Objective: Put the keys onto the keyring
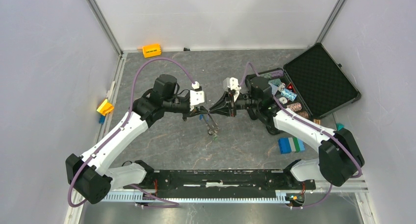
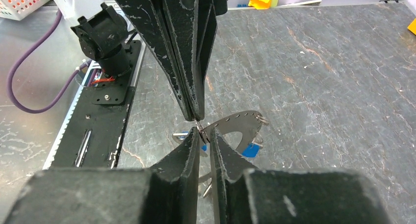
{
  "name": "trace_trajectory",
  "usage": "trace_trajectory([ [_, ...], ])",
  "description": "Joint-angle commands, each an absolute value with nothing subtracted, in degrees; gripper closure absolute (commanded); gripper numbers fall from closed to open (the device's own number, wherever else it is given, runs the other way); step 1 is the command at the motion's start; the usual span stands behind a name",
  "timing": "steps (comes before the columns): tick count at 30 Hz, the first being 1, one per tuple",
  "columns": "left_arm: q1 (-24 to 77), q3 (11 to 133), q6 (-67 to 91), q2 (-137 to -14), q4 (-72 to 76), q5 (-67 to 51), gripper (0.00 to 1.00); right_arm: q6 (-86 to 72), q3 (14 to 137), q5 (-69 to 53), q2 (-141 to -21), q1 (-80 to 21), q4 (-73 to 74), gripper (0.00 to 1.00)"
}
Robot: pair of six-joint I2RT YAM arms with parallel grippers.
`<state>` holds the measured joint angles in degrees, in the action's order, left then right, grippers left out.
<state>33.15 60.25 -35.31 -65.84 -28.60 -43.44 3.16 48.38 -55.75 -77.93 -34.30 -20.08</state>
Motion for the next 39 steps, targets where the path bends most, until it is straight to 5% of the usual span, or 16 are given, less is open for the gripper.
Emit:
trace_trajectory([
  [1, 33.69, 62.62, -33.57, -65.39, -27.16, -45.39, 0.98, 5.53, 51.18, -53.79, -77.01, -34.88, -18.86, 0.86],
  [9, 33.93, 62.95, -34.03, -66.27, -27.86, -45.03, 0.98, 6.36, 52.13, -54.75, -77.37, -35.58, -17.83, 1.00],
  [15, 33.94, 63.80, -33.87, -66.47, -27.77, -44.74, 0.97, 5.22, 49.96, -55.20, -76.28, -35.57, -20.78, 1.00],
  [20, 33.76, 63.40, -35.03, -64.89, -28.12, -44.22, 0.72, 0.12, 48.14, -56.74, -75.77, -34.85, -26.69, 1.00],
  [30, 31.98, 61.90, -36.85, -62.36, -29.67, -43.68, 0.40, -12.23, 43.81, -59.22, -75.43, -33.25, -41.68, 1.00],
  [39, 29.91, 59.20, -35.62, -61.57, -28.84, -46.32, 0.31, -27.43, 40.04, -60.06, -76.88, -32.06, -60.88, 1.00],
])
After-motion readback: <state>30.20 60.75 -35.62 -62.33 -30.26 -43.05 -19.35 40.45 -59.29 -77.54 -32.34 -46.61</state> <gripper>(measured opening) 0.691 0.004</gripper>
